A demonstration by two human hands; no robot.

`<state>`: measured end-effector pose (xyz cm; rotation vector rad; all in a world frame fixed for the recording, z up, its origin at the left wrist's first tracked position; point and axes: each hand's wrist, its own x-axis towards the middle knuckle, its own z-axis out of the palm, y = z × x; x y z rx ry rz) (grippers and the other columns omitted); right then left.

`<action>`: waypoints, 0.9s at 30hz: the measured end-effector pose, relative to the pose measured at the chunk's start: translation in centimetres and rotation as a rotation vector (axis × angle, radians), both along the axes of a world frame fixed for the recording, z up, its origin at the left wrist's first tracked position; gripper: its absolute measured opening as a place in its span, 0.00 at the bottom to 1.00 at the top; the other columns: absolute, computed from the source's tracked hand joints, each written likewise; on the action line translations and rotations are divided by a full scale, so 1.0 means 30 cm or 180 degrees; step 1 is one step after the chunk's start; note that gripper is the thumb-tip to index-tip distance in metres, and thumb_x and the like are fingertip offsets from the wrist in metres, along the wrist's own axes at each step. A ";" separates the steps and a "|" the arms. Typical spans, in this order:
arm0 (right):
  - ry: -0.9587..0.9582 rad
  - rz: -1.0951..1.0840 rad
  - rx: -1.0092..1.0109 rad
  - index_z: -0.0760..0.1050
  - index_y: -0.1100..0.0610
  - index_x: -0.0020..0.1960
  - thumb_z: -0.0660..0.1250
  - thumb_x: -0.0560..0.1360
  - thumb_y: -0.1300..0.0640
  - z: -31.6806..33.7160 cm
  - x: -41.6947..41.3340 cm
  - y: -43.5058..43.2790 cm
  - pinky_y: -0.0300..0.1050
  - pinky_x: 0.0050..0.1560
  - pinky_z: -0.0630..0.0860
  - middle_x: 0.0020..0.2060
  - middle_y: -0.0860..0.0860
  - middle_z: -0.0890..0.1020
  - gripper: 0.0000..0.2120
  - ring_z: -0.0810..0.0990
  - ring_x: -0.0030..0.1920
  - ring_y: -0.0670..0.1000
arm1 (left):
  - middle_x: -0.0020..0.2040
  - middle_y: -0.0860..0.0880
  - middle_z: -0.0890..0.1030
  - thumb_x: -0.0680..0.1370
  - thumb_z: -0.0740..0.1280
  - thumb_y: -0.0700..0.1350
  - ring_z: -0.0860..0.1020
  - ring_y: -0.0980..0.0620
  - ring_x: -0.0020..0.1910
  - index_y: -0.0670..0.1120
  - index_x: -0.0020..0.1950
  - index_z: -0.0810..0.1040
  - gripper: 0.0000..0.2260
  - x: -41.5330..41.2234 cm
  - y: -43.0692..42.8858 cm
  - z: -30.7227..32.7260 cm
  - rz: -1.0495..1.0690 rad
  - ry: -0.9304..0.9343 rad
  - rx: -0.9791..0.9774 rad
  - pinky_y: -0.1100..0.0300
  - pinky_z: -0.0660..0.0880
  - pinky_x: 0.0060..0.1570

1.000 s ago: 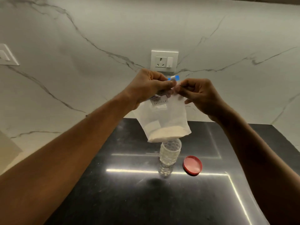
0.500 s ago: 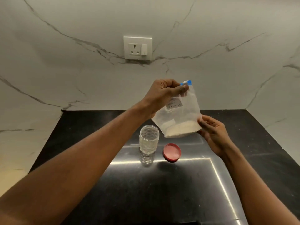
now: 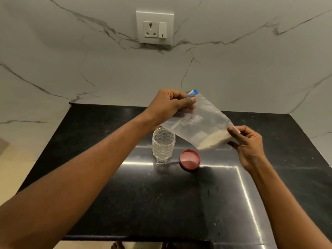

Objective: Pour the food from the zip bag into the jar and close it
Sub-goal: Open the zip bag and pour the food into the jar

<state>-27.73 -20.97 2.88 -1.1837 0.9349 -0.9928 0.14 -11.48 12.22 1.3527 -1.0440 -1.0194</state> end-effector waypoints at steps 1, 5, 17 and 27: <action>0.0031 0.0059 -0.0069 0.85 0.52 0.40 0.80 0.67 0.51 0.010 -0.002 -0.015 0.47 0.45 0.85 0.41 0.51 0.87 0.07 0.87 0.45 0.50 | 0.46 0.44 0.90 0.80 0.75 0.43 0.89 0.50 0.44 0.38 0.52 0.87 0.08 0.016 0.004 -0.006 -0.0007 -0.0014 0.0061 0.49 0.85 0.54; 0.0183 0.0301 -0.0344 0.86 0.53 0.45 0.78 0.71 0.51 0.044 -0.005 -0.063 0.48 0.48 0.85 0.45 0.52 0.88 0.07 0.87 0.49 0.50 | 0.49 0.44 0.90 0.80 0.75 0.45 0.89 0.49 0.49 0.41 0.51 0.88 0.08 0.075 0.027 -0.036 -0.0036 -0.0067 0.0250 0.55 0.86 0.42; 0.0640 0.0557 -0.0958 0.86 0.52 0.45 0.77 0.73 0.48 0.161 0.007 -0.128 0.48 0.47 0.85 0.44 0.50 0.88 0.07 0.86 0.48 0.49 | 0.52 0.45 0.90 0.80 0.75 0.47 0.88 0.46 0.53 0.42 0.55 0.87 0.10 0.122 0.049 -0.106 0.0121 -0.0107 0.0406 0.49 0.87 0.50; 0.0853 0.0835 -0.1414 0.87 0.51 0.45 0.77 0.72 0.50 0.255 0.041 -0.135 0.41 0.45 0.83 0.41 0.50 0.88 0.05 0.86 0.42 0.49 | 0.44 0.52 0.90 0.79 0.76 0.50 0.88 0.56 0.42 0.46 0.48 0.89 0.08 0.155 0.090 -0.146 0.0186 -0.0409 0.0246 0.66 0.82 0.39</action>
